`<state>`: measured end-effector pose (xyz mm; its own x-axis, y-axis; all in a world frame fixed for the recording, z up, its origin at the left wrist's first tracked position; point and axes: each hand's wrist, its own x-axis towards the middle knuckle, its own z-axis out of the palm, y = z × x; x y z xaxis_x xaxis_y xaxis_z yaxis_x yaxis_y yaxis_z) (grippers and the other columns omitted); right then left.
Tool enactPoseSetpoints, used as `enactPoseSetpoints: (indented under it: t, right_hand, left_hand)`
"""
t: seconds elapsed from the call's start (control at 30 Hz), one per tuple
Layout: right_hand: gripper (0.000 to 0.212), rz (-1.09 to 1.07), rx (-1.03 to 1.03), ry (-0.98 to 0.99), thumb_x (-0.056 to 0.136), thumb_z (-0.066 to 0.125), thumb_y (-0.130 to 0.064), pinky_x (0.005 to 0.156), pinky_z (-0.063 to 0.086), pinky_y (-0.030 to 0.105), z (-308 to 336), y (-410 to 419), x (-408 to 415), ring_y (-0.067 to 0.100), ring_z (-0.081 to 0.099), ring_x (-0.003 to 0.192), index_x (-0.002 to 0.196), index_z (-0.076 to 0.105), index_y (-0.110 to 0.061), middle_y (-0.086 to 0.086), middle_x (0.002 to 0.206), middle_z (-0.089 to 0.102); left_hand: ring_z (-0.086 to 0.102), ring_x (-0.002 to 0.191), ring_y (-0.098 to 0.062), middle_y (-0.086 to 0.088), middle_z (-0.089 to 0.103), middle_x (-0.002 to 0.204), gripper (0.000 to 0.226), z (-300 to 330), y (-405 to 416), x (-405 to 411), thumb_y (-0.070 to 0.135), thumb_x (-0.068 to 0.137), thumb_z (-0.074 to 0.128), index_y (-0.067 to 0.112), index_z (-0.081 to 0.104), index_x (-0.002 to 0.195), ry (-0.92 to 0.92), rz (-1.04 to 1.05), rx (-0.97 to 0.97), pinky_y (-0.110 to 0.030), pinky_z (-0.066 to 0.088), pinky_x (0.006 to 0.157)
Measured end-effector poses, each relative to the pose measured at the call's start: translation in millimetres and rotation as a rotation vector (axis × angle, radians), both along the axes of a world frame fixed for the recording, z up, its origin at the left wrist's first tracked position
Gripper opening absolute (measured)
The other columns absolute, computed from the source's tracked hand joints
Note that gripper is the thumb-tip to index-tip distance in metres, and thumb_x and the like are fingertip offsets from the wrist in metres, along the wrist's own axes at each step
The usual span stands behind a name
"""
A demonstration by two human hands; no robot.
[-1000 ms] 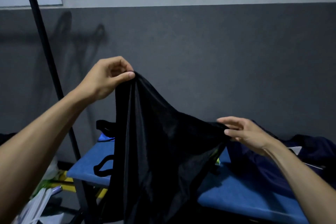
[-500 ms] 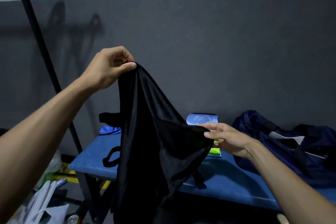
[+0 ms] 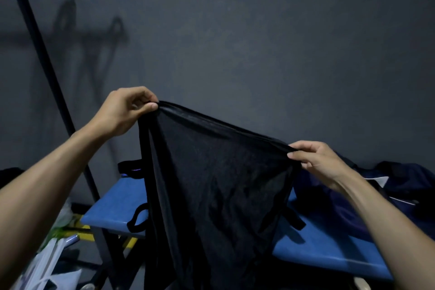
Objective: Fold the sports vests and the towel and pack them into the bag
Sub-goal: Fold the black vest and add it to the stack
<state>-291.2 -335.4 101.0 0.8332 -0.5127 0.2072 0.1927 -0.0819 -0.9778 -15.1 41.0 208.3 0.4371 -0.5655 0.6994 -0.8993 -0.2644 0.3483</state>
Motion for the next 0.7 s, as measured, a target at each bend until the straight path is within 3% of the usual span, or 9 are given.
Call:
enactPoseSetpoints:
  t: [0.07, 0.13, 0.2, 0.3, 0.43, 0.53, 0.63, 0.7]
  right_hand:
    - [0.036, -0.035, -0.052, 0.007, 0.069, 0.09, -0.014, 0.075, 0.053, 0.021, 6, -2, -1, 0.016, 0.069, 0.083, 0.1, 0.076, -0.004, 0.013, 0.095, 0.074]
    - [0.019, -0.072, -0.057, -0.021, 0.084, 0.075, 0.001, 0.071, 0.054, 0.013, 17, -1, -4, 0.009, 0.07, 0.078, 0.101, 0.074, -0.005, 0.008, 0.093, 0.075]
    - [0.023, -0.062, -0.022, -0.056, 0.082, 0.07, 0.005, 0.075, 0.055, 0.014, 28, -2, -6, 0.011, 0.071, 0.081, 0.1, 0.075, -0.006, 0.006, 0.092, 0.077]
    - [0.032, -0.013, -0.001, -0.091, 0.071, 0.075, -0.013, 0.077, 0.055, 0.017, 45, -4, -11, 0.015, 0.072, 0.088, 0.103, 0.078, -0.01, 0.01, 0.103, 0.077]
    - [0.036, 0.057, 0.045, -0.095, 0.085, 0.062, -0.01, 0.08, 0.058, 0.02, 65, -6, -20, 0.012, 0.072, 0.089, 0.12, 0.071, -0.013, 0.006, 0.107, 0.077]
    - [0.036, 0.094, 0.06, -0.072, 0.091, 0.058, -0.009, 0.077, 0.06, 0.023, 77, -5, -26, 0.011, 0.073, 0.088, 0.125, 0.068, -0.014, 0.005, 0.108, 0.076]
    - [0.031, 0.065, 0.12, -0.111, 0.098, 0.053, -0.007, 0.086, 0.06, 0.027, 83, -3, -27, 0.012, 0.072, 0.088, 0.124, 0.069, -0.014, 0.004, 0.105, 0.075]
    - [0.029, 0.042, 0.183, -0.155, 0.1, 0.051, -0.007, 0.085, 0.06, 0.027, 85, 0, -25, 0.011, 0.071, 0.082, 0.12, 0.071, -0.017, 0.002, 0.093, 0.073]
  left_hand:
    - [0.06, 0.07, -0.002, 0.016, 0.07, 0.084, 0.01, -5, -1, 1, 0.02, 0.089, 0.077, 0.026, 0.07, 0.086, 0.009, -0.003, -0.015, -0.02, 0.049, 0.071]
    - [0.061, 0.07, -0.006, 0.013, 0.07, 0.082, 0.009, -8, 1, 2, 0.024, 0.085, 0.08, 0.024, 0.071, 0.086, 0.022, -0.011, -0.026, -0.026, 0.051, 0.071]
    - [0.063, 0.069, -0.006, 0.011, 0.072, 0.078, 0.018, -8, 5, 1, 0.031, 0.081, 0.081, 0.021, 0.072, 0.093, 0.044, -0.033, -0.012, -0.027, 0.052, 0.072]
    - [0.071, 0.074, -0.014, 0.005, 0.076, 0.077, 0.032, -6, 12, 2, 0.043, 0.076, 0.082, 0.021, 0.076, 0.099, 0.147, -0.06, 0.062, -0.026, 0.053, 0.075]
    - [0.064, 0.082, -0.022, -0.019, 0.075, 0.092, 0.046, -3, 22, 1, 0.047, 0.074, 0.085, 0.007, 0.074, 0.094, 0.518, -0.28, 0.11, -0.028, 0.055, 0.077]
    - [0.06, 0.079, -0.017, -0.011, 0.069, 0.089, 0.056, 1, 29, -3, 0.055, 0.065, 0.09, 0.01, 0.074, 0.094, 0.724, -0.414, 0.129, -0.023, 0.054, 0.073]
    - [0.06, 0.067, -0.007, -0.003, 0.069, 0.08, 0.051, 7, 35, -12, 0.053, 0.062, 0.093, 0.013, 0.076, 0.089, 0.796, -0.525, 0.109, -0.016, 0.051, 0.062]
    - [0.06, 0.062, -0.006, -0.002, 0.069, 0.075, 0.028, 11, 35, -18, 0.04, 0.078, 0.085, 0.014, 0.077, 0.084, 0.775, -0.546, 0.092, -0.015, 0.05, 0.059]
